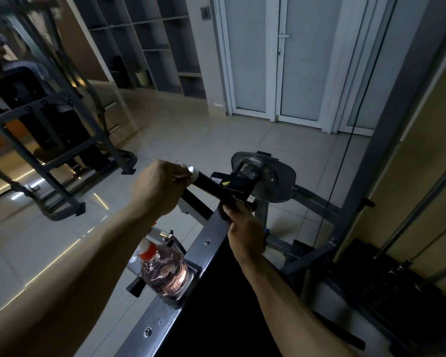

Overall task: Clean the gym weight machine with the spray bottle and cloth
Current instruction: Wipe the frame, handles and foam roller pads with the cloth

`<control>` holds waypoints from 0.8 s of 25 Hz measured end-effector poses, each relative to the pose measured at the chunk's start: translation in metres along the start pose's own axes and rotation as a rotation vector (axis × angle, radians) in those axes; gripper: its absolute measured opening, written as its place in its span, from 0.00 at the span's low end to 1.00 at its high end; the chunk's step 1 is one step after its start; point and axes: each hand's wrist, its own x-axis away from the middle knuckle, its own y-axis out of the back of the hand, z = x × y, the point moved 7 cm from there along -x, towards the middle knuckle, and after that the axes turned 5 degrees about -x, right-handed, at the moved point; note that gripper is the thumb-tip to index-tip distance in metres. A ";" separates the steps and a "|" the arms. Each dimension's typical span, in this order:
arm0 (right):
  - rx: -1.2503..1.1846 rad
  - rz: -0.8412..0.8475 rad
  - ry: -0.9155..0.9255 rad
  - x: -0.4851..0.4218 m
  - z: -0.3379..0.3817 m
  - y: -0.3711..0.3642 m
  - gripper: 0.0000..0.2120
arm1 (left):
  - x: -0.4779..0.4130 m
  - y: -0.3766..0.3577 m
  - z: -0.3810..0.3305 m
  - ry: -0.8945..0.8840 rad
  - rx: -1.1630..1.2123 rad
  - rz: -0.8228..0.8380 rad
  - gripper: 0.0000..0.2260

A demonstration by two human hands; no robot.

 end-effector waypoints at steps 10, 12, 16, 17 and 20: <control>-0.093 -0.074 0.070 -0.033 0.036 -0.004 0.21 | -0.005 -0.009 0.008 -0.043 0.057 0.044 0.11; -0.003 -0.032 -0.093 -0.031 0.001 0.003 0.14 | -0.005 -0.008 0.007 -0.053 0.037 0.042 0.11; -0.144 0.053 -0.260 -0.040 0.023 0.020 0.19 | -0.015 -0.001 0.012 -0.064 0.077 0.204 0.12; -0.182 0.026 -0.247 -0.053 0.044 0.026 0.18 | -0.019 0.005 0.010 -0.080 0.096 0.246 0.14; -0.408 0.022 -0.230 -0.091 0.131 0.036 0.17 | -0.028 0.029 0.002 -0.092 0.508 0.338 0.19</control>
